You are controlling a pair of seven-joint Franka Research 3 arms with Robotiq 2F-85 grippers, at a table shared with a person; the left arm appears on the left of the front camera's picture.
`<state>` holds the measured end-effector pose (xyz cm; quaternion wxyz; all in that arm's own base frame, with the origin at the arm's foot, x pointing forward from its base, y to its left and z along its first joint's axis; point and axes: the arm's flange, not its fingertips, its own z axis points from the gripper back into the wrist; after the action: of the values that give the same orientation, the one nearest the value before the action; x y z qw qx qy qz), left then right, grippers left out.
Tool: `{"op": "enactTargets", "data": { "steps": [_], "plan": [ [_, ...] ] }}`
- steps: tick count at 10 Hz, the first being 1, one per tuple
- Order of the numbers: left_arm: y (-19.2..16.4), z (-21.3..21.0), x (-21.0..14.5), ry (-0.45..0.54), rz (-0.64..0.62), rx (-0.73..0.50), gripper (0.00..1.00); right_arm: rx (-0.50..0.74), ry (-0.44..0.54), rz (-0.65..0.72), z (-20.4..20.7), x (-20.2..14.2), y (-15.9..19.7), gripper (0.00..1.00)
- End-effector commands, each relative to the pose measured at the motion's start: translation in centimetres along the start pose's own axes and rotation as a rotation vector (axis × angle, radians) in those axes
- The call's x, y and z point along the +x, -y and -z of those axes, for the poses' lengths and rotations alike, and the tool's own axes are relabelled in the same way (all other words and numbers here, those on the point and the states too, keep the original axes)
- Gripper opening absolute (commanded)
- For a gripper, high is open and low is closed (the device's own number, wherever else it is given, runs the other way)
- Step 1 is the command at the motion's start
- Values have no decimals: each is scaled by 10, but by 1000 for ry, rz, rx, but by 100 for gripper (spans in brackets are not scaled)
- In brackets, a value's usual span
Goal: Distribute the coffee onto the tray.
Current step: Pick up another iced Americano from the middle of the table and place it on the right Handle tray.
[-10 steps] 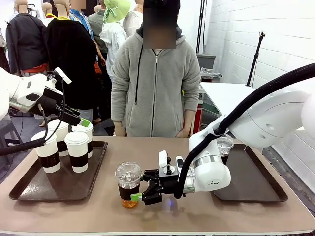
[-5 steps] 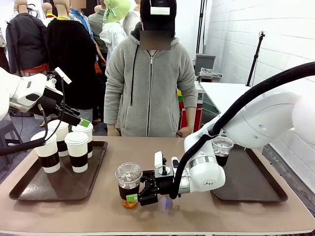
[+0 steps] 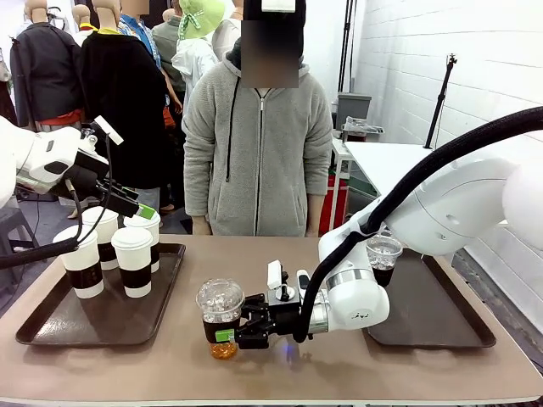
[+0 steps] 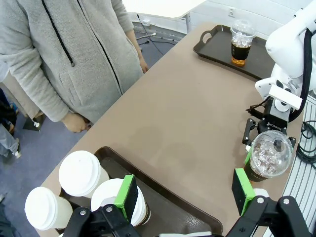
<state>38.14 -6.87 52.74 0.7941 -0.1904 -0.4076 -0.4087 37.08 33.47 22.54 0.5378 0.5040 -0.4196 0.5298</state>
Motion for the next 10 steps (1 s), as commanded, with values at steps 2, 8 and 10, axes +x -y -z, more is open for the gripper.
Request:
{"op": "enactTargets", "data": {
  "steps": [2,8,10],
  "plan": [
    [-4,2,-2,10,19,-17,100,-11,40,3,-4,2,0,66],
    [-4,2,-2,10,19,-17,100,-70,35,-16,-133,76,-17,66],
    [-4,2,-2,10,19,-17,100,-86,35,-13,-188,81,-23,66]
  ]
}}
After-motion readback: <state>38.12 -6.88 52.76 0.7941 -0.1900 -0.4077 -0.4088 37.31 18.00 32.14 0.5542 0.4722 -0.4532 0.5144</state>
